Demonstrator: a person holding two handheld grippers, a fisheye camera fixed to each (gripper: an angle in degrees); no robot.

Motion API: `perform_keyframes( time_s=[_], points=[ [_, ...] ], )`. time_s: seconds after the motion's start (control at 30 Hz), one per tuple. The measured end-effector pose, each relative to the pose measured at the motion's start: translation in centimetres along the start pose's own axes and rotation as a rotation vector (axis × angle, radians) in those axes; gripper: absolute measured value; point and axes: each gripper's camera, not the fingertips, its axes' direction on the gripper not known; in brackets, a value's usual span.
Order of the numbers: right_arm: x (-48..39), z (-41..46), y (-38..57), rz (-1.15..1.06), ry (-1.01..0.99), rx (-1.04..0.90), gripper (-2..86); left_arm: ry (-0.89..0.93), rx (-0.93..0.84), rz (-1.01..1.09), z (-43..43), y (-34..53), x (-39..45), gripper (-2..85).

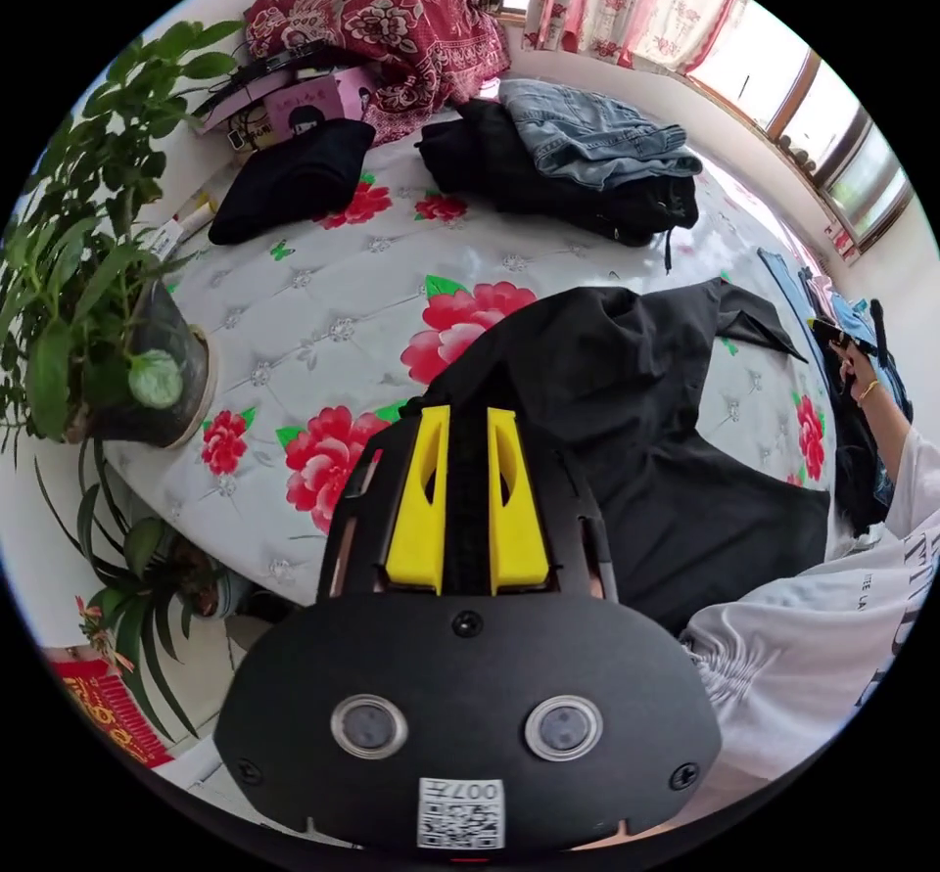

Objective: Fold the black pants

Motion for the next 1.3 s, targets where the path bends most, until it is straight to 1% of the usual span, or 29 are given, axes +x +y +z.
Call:
perform_keyframes(
  time_s=[0.07, 0.17, 0.2, 0.27, 0.3, 0.37, 0.4, 0.43, 0.5, 0.57, 0.6, 0.67, 0.7, 0.73, 0.77, 0.8, 0.83, 0.9, 0.97, 1.0, 1.07, 1.17, 1.23, 1.3],
  points=[
    [1.0, 3.0, -4.4, 0.021, 0.018, -0.045, 7.0, -0.022, -0.049, 0.028, 3.5, -4.1, -0.3, 6.9],
    [2.8, 7.1, -8.0, 0.058, 0.066, -0.12, 6.9, -0.023, -0.135, 0.045, 8.3, -8.0, -1.1, 8.4],
    [3.3, 8.0, -8.5, 0.068, 0.079, -0.137, 6.8, -0.018, -0.158, 0.053, 9.3, -8.5, -1.3, 8.8],
    [4.9, 11.9, -9.3, 0.137, 0.101, -0.236, 5.4, -0.015, -0.24, 0.069, 12.5, -9.7, -1.4, 8.8],
    [5.2, 13.1, -9.2, 0.152, 0.081, -0.272, 4.7, -0.024, -0.217, 0.083, 12.3, -9.7, -1.4, 8.4],
    [6.0, 12.5, -7.9, 0.223, 0.02, -0.149, 2.1, -0.034, -0.202, 0.065, 12.4, -9.7, -1.7, 5.2],
    [6.1, 12.7, -7.6, 0.24, 0.012, -0.162, 1.7, -0.042, -0.195, 0.058, 12.3, -9.6, -1.7, 3.7],
    [6.0, 12.2, -7.1, 0.231, 0.009, -0.125, 0.9, -0.023, -0.184, 0.061, 12.3, -9.5, -1.7, 0.6],
    [6.0, 11.1, -6.6, 0.222, -0.088, -0.106, 0.3, -0.033, -0.186, 0.055, 12.2, -9.4, -1.7, -0.3],
    [6.3, 4.3, -5.3, 0.203, -0.179, 0.148, 0.0, -0.036, -0.193, 0.047, 11.1, -9.7, -1.8, -0.8],
    [6.6, 2.1, -4.8, 0.197, -0.219, 0.217, -0.1, -0.038, -0.176, 0.05, 10.5, -9.7, -1.8, -0.8],
    [7.1, -7.6, -1.3, 0.102, -0.308, 0.494, -0.2, -0.031, -0.085, 0.048, 7.0, -9.4, -1.8, -0.9],
    [7.1, -10.0, -0.1, 0.055, -0.316, 0.553, -0.2, -0.028, -0.057, 0.049, 6.0, -9.2, -1.7, -0.9],
    [6.9, -14.2, 2.7, -0.043, -0.321, 0.636, -0.2, -0.024, -0.008, 0.054, 4.2, -8.8, -1.6, -0.9],
    [6.8, -17.4, 5.6, -0.122, -0.291, 0.665, -0.2, -0.015, 0.03, 0.061, 2.7, -8.3, -1.4, -1.0],
    [6.8, -18.5, 7.1, -0.152, -0.267, 0.662, -0.2, -0.014, 0.043, 0.061, 2.2, -8.1, -1.4, -1.0],
    [7.1, -19.8, 9.9, -0.173, -0.206, 0.619, -0.2, -0.01, 0.057, 0.062, 1.7, -7.8, -1.3, -1.0],
    [8.3, -18.8, 13.4, -0.116, -0.117, 0.496, -0.2, 0.009, 0.052, 0.061, 2.0, -7.7, -1.3, -1.0],
    [11.0, -14.6, 17.7, 0.056, -0.095, 0.299, 0.0, 0.04, 0.017, 0.041, 3.6, -8.4, -1.3, -1.0],
    [11.7, -13.3, 18.7, 0.109, -0.098, 0.252, 0.0, 0.05, 0.009, 0.035, 4.0, -8.6, -1.3, -1.0],
    [13.5, -8.4, 22.2, 0.27, -0.123, 0.074, 0.2, 0.073, -0.023, 0.02, 5.8, -9.8, -1.0, -1.0],
    [13.9, -4.6, 25.2, 0.383, -0.043, -0.042, 0.6, 0.047, -0.082, 0.009, 7.7, -11.0, -0.6, -1.0],
    [14.0, -4.0, 25.9, 0.413, -0.032, -0.062, 1.0, 0.019, -0.104, 0.013, 8.3, -11.4, -0.5, -1.0],
    [13.4, -4.5, 25.7, 0.396, -0.019, -0.034, 1.6, 0.014, -0.109, 0.018, 8.6, -11.6, -0.5, -1.0]
  ],
)
